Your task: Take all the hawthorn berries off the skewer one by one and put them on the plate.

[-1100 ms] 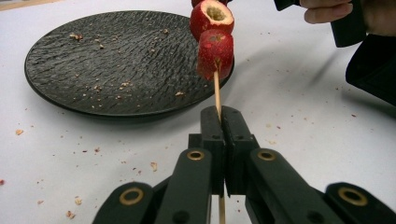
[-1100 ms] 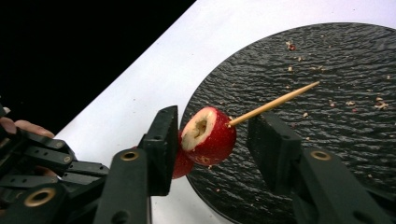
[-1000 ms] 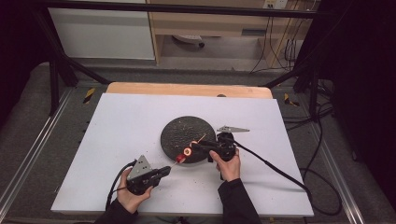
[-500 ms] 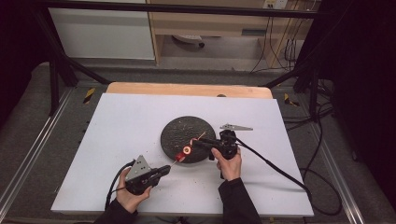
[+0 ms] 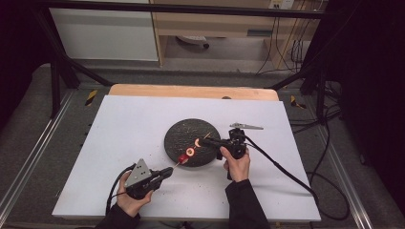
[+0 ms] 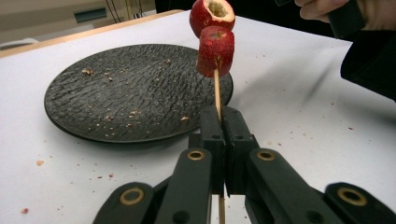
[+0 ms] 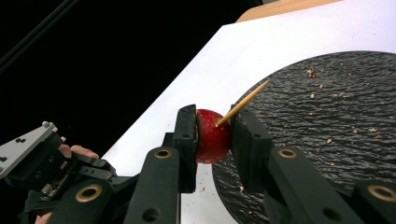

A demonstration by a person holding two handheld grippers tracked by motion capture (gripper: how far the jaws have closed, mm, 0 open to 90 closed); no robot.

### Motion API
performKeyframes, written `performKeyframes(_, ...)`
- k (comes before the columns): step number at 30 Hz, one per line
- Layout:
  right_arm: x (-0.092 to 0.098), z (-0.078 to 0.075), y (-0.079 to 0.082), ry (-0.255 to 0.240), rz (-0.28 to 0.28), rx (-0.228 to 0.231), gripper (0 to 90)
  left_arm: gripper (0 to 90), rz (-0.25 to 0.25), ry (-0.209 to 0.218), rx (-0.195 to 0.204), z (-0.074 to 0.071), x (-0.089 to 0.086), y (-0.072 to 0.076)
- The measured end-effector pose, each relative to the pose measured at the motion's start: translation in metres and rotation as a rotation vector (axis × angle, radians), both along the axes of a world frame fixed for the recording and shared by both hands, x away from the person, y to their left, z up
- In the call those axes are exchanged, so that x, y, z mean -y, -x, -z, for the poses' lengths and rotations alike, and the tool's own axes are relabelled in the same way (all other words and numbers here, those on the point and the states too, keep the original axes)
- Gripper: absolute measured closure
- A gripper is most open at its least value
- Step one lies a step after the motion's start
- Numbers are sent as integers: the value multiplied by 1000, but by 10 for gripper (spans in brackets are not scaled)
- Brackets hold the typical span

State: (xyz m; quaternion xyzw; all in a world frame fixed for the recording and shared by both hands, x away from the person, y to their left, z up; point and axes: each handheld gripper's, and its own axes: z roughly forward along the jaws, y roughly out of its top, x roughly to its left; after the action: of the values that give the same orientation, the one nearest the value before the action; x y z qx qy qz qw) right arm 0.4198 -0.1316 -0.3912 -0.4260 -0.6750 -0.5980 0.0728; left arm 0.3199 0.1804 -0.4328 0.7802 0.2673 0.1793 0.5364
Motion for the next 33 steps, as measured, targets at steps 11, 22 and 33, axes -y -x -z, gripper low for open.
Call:
performKeyframes(11,12,-11,-5,-12,57,10,738,884,2,-5,10,-2,-6,1)
performKeyframes(22,29,-23,-19,85,172,68,738,883,-32,-6,-26,2,-18,0)
performKeyframes(33,2,20,-39,198,162,7,736,883,-100,15,-81,4,-25,-7)
